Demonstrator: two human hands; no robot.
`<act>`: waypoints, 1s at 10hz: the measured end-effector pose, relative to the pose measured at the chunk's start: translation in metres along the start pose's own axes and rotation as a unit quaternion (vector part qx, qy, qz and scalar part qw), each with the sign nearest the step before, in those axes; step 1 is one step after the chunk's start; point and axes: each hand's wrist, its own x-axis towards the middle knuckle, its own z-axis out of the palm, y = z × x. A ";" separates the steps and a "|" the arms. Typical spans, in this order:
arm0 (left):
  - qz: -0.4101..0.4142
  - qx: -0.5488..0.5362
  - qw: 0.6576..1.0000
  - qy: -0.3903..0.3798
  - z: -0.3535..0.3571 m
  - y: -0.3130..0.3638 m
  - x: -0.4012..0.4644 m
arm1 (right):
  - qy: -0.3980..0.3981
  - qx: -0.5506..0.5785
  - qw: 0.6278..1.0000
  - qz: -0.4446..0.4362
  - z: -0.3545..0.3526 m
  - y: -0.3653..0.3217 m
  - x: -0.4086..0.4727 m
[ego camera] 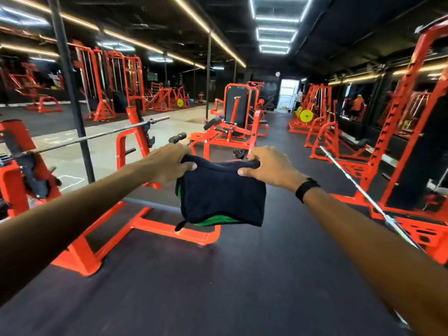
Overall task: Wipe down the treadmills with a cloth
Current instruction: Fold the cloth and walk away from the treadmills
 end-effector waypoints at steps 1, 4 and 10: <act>0.006 -0.001 1.000 0.013 0.003 -0.029 0.070 | 0.011 -0.013 1.000 0.009 0.005 0.023 0.066; 0.026 0.010 0.998 -0.057 0.082 -0.102 0.204 | -0.025 -0.052 0.998 0.029 0.073 0.107 0.184; 0.011 0.061 0.989 -0.131 0.200 -0.208 0.502 | -0.053 -0.018 0.998 0.018 0.161 0.301 0.469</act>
